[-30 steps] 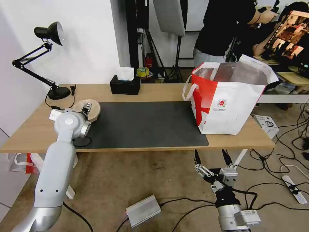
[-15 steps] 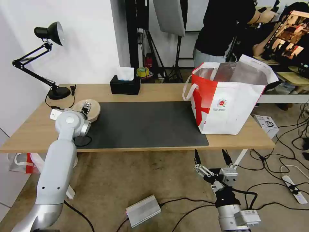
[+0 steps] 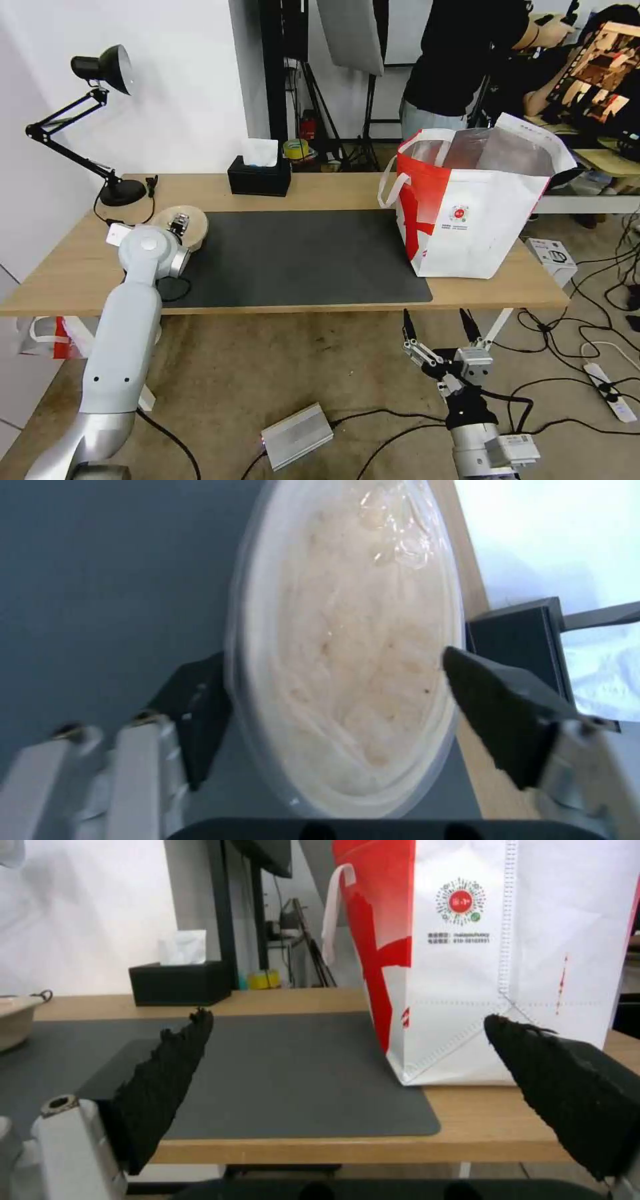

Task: Pick up the trash from the table and place it into the takeout bag.

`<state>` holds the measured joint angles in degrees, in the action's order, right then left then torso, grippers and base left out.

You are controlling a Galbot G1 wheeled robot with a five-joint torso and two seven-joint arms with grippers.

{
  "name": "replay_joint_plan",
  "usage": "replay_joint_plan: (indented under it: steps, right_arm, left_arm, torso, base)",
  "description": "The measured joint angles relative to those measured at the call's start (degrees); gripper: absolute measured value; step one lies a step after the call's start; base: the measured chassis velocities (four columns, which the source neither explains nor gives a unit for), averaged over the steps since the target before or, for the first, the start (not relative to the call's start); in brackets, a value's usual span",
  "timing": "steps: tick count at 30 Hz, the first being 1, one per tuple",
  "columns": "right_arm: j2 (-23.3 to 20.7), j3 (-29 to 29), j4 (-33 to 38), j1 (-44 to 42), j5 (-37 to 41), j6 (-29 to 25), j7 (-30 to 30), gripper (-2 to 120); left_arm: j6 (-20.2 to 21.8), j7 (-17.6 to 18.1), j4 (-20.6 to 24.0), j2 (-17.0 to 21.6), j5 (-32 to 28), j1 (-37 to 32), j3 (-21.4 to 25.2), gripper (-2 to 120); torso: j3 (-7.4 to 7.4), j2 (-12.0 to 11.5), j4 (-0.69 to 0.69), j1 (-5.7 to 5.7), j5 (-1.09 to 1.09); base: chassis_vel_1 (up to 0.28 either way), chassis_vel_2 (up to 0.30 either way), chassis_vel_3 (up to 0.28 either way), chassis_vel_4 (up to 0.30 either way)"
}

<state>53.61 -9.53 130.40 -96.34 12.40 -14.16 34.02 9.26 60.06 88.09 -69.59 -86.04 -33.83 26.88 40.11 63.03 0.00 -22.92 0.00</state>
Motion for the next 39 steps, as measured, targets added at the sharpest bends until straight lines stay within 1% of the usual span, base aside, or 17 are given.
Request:
replay_joint_plan:
  steps: [1, 3, 4, 5, 6, 9, 10, 11, 12, 15, 16, 19, 21, 31, 35, 37, 39]
  right_arm:
    - [0.0, 0.0, 0.0, 0.0, 0.0, 0.0, 0.0, 100]
    - [0.0, 0.0, 0.0, 0.0, 0.0, 0.0, 0.0, 100]
    - [0.0, 0.0, 0.0, 0.0, 0.0, 0.0, 0.0, 100]
    - [0.0, 0.0, 0.0, 0.0, 0.0, 0.0, 0.0, 100]
    - [0.0, 0.0, 0.0, 0.0, 0.0, 0.0, 0.0, 100]
    - [0.0, 0.0, 0.0, 0.0, 0.0, 0.0, 0.0, 100]
    - [0.0, 0.0, 0.0, 0.0, 0.0, 0.0, 0.0, 100]
    - [0.0, 0.0, 0.0, 0.0, 0.0, 0.0, 0.0, 100]
    - [0.0, 0.0, 0.0, 0.0, 0.0, 0.0, 0.0, 100]
    - [0.0, 0.0, 0.0, 0.0, 0.0, 0.0, 0.0, 100]
    - [0.0, 0.0, 0.0, 0.0, 0.0, 0.0, 0.0, 100]
    - [0.0, 0.0, 0.0, 0.0, 0.0, 0.0, 0.0, 100]
    - [0.0, 0.0, 0.0, 0.0, 0.0, 0.0, 0.0, 100]
    - [0.0, 0.0, 0.0, 0.0, 0.0, 0.0, 0.0, 100]
    - [0.0, 0.0, 0.0, 0.0, 0.0, 0.0, 0.0, 100]
    - [0.0, 0.0, 0.0, 0.0, 0.0, 0.0, 0.0, 100]
    - [0.0, 0.0, 0.0, 0.0, 0.0, 0.0, 0.0, 100]
  left_arm:
    - [0.0, 0.0, 0.0, 0.0, 0.0, 0.0, 0.0, 72]
    - [0.0, -0.1, -0.2, -0.1, 0.0, 0.1, 0.0, 59]
    - [0.0, -0.1, -0.2, -0.1, 0.0, 0.1, 0.0, 57]
    - [-0.1, -0.1, -0.2, -0.1, 0.0, 0.1, 0.0, 52]
    - [-0.1, -0.1, -0.2, -0.1, 0.0, 0.1, 0.0, 52]
    - [-0.1, -0.2, -0.2, -0.1, 0.0, 0.1, 0.0, 37]
    - [-0.1, -0.2, -0.1, -0.1, 0.1, 0.1, 0.0, 35]
    - [-0.1, -0.2, -0.1, -0.1, 0.1, 0.0, 0.1, 29]
    - [-0.1, -0.2, -0.1, -0.1, 0.1, 0.0, 0.1, 29]
    - [-0.2, -0.2, 0.0, -0.1, 0.2, -0.2, 0.2, 16]
    - [-0.2, -0.2, 0.0, -0.1, 0.2, -0.2, 0.2, 16]
    - [-0.2, -0.2, 0.2, 0.0, 0.3, -0.5, 0.3, 2]
    - [-0.2, -0.2, 0.3, 0.1, 0.4, -0.7, 0.4, 0]
    - [-0.2, -0.2, 1.5, 0.3, 0.5, -1.3, 0.3, 0]
    - [-0.3, 0.0, 5.4, 1.0, 0.0, -2.0, -0.3, 0]
    - [-0.3, 0.0, 6.2, 1.3, -0.4, -1.9, -0.5, 0]
    - [-0.3, -1.3, 6.9, 1.9, -1.1, -1.9, -0.7, 0]
  torso:
    - [0.00, 0.0, 0.00, 0.00, 0.00]
    - [0.00, 0.0, 0.00, 0.00, 0.00]
    - [0.00, 0.0, 0.00, 0.00, 0.00]
    - [0.00, 0.0, 0.00, 0.00, 0.00]
    - [0.00, 0.0, 0.00, 0.00, 0.00]
    - [0.00, 0.0, 0.00, 0.00, 0.00]
    - [0.00, 0.0, 0.00, 0.00, 0.00]
    - [0.00, 0.0, 0.00, 0.00, 0.00]
    - [0.00, 0.0, 0.00, 0.00, 0.00]
    - [0.00, 0.0, 0.00, 0.00, 0.00]
    - [0.00, 0.0, 0.00, 0.00, 0.00]
    - [0.00, 0.0, 0.00, 0.00, 0.00]
    - [0.00, 0.0, 0.00, 0.00, 0.00]
    - [0.00, 0.0, 0.00, 0.00, 0.00]
    - [0.00, 0.0, 0.00, 0.00, 0.00]
    - [0.00, 0.0, 0.00, 0.00, 0.00]
    - [0.00, 0.0, 0.00, 0.00, 0.00]
  base:
    - [0.000, 0.000, 0.000, 0.000]
    - [0.000, 0.000, 0.000, 0.000]
    - [0.000, 0.000, 0.000, 0.000]
    - [0.000, 0.000, 0.000, 0.000]
    - [0.000, 0.000, 0.000, 0.000]
    - [0.000, 0.000, 0.000, 0.000]
    - [0.000, 0.000, 0.000, 0.000]
    - [0.000, 0.000, 0.000, 0.000]
    - [0.000, 0.000, 0.000, 0.000]
    - [0.000, 0.000, 0.000, 0.000]
    - [0.000, 0.000, 0.000, 0.000]
    - [0.000, 0.000, 0.000, 0.000]
    - [0.000, 0.000, 0.000, 0.000]
    - [0.000, 0.000, 0.000, 0.000]
    - [0.000, 0.000, 0.000, 0.000]
    - [0.000, 0.000, 0.000, 0.000]
    - [0.000, 0.000, 0.000, 0.000]
